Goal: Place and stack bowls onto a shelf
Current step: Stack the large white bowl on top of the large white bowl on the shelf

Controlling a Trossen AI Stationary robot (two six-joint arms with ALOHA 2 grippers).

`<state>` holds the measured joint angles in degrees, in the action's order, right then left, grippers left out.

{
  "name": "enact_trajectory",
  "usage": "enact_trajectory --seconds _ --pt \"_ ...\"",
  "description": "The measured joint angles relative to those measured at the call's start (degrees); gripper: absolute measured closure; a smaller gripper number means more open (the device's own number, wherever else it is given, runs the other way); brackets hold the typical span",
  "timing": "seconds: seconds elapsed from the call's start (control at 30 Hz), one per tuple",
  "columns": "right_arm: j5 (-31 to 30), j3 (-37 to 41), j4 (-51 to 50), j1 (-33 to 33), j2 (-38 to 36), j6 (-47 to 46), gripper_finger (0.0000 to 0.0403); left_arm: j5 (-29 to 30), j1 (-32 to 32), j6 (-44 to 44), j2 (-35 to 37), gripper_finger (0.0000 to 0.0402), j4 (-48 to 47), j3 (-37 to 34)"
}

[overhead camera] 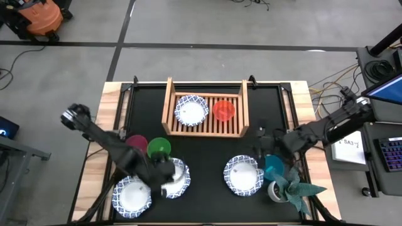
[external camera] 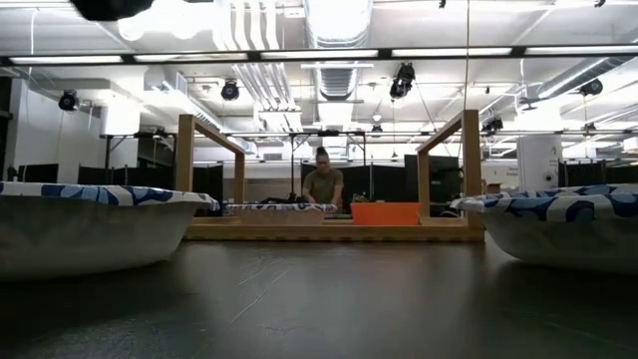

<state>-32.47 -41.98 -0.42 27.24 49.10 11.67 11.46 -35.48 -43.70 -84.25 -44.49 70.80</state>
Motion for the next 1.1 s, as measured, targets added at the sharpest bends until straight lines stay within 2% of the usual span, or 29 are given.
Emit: enact_trajectory --seconds 0.2,0.3,0.43,0.6,0.8,1.1 --pt "0.5 4.3 2.5 0.0 -4.7 1.8 0.0314 -2.5 -3.6 -5.9 -12.6 0.0389 -4.2 9.3" --pt "2.9 5.5 2.5 0.0 -5.7 1.9 0.0318 -3.1 -3.9 -7.0 -18.4 0.0363 -10.2 14.5" --pt "3.1 5.8 2.5 0.0 -5.4 1.8 0.0322 -3.1 -3.8 -7.8 -26.0 0.0317 -19.0 20.6" --pt "3.2 5.9 2.4 0.0 -4.2 1.8 0.0323 -3.2 -4.2 -7.4 -32.5 0.0275 -24.8 24.8" --pt "3.9 5.9 2.3 0.0 -3.1 0.9 0.0323 -5.9 -5.1 -7.2 -34.9 0.0267 -23.4 25.2" --pt "4.5 5.9 2.4 0.0 -2.2 -0.1 0.0326 -5.7 -5.4 -8.4 -35.0 0.027 -21.4 24.6"
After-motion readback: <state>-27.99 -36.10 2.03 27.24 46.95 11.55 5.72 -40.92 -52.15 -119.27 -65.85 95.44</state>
